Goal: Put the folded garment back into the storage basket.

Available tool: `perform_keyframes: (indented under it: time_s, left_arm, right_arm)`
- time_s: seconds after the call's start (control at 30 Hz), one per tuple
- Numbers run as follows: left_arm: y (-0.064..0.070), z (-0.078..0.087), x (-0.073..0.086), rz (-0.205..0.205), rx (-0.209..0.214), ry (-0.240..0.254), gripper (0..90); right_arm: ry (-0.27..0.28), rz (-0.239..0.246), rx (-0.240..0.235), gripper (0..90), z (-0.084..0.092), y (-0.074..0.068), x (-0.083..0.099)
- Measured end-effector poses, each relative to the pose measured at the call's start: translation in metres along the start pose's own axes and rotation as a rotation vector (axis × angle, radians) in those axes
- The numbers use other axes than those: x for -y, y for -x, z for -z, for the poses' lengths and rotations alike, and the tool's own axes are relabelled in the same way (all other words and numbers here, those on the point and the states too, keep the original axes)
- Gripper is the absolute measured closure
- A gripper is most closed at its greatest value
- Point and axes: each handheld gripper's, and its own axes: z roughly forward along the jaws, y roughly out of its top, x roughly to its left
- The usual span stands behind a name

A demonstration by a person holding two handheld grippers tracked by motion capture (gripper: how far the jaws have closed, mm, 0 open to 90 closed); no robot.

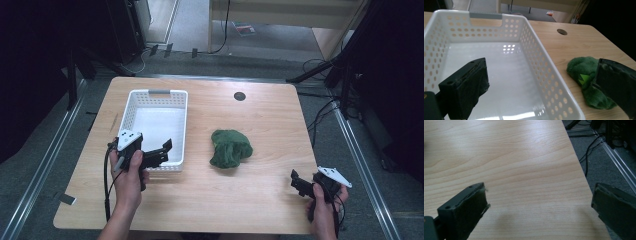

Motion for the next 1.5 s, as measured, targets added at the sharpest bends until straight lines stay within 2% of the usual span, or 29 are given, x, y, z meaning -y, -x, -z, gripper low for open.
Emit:
perform_keyframes:
  time_s: [0.03,0.27,0.9,0.97,1.07,1.5]
  left_arm:
    - [0.000,0.000,0.000,0.000,0.000,0.000,0.0]
    - [0.023,-0.015,0.004,-0.021,0.041,-0.025,0.0]
    - [0.062,-0.045,0.014,-0.026,0.102,-0.064,0.0]
    - [0.073,-0.050,0.018,-0.046,0.111,-0.077,0.0]
    - [0.082,-0.055,0.022,-0.055,0.125,-0.091,0.0]
    - [0.109,-0.075,0.033,-0.088,0.140,-0.134,0.0]
  right_arm:
    - [0.000,0.000,0.000,0.2,0.000,0.000,0.000]
    - [-0.001,0.005,-0.004,0.2,0.000,0.000,0.000]
    - [-0.001,-0.004,-0.006,0.1,0.000,0.000,0.000]
    - [-0.001,-0.003,-0.006,0.2,0.000,0.000,0.000]
    - [-0.002,-0.001,-0.006,0.2,0.000,0.000,0.000]
    - [-0.002,0.000,-0.008,0.2,0.000,0.000,0.000]
